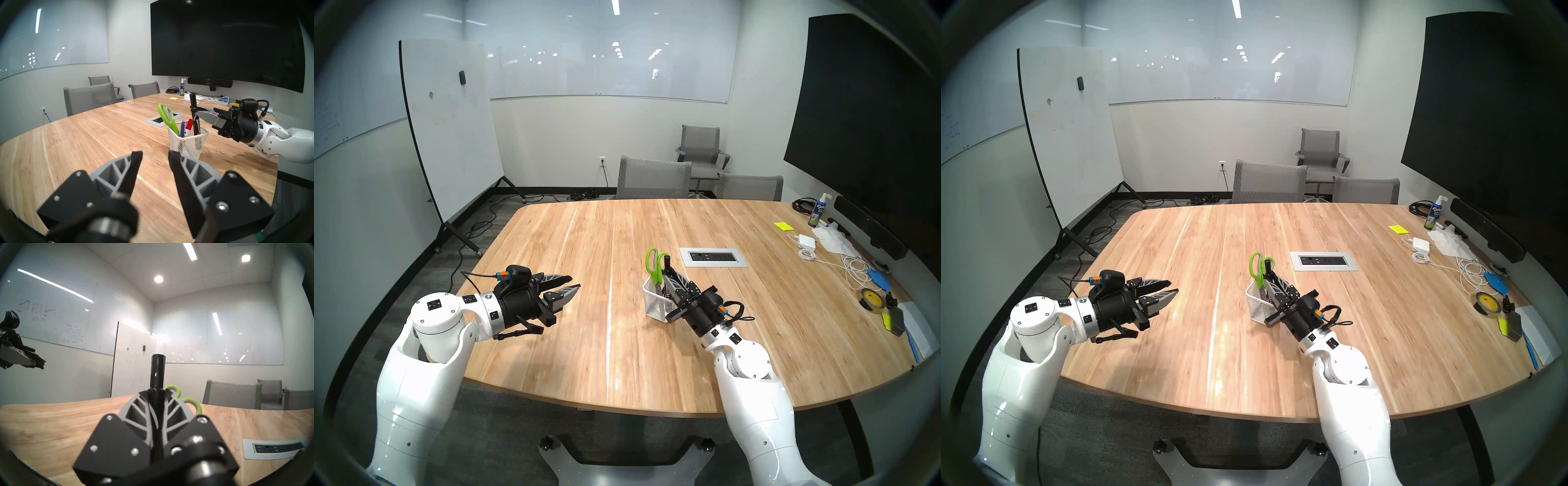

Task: Place the pen, the marker, and the scissors into the pen holder

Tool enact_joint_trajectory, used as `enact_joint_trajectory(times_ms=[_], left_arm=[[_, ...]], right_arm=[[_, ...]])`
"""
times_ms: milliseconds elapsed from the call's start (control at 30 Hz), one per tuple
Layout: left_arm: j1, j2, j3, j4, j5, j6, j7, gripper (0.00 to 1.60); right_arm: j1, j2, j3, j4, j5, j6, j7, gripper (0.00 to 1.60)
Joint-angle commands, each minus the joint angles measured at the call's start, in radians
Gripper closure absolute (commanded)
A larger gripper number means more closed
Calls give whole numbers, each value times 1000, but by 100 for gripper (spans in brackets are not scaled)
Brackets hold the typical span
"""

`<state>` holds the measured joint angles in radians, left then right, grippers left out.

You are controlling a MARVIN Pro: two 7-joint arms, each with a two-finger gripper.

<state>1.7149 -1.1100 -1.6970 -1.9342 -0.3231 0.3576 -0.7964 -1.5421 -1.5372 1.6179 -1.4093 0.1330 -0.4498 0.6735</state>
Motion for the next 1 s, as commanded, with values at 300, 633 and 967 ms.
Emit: enact_joint_trajectory(times_ms=[300,633,967], left_arm=[[-3,2,-3,-18,0,-1,-1,67],[-4,2,-3,-17,0,-1,-2,67],[-4,2,-3,-17,0,-1,-2,67]], right_arm=[[6,-11,23,-72,2,27,-22,0],[49,0,58,-62,3,65,-39,0],[70,17,93,-54,7,69,-43,0]])
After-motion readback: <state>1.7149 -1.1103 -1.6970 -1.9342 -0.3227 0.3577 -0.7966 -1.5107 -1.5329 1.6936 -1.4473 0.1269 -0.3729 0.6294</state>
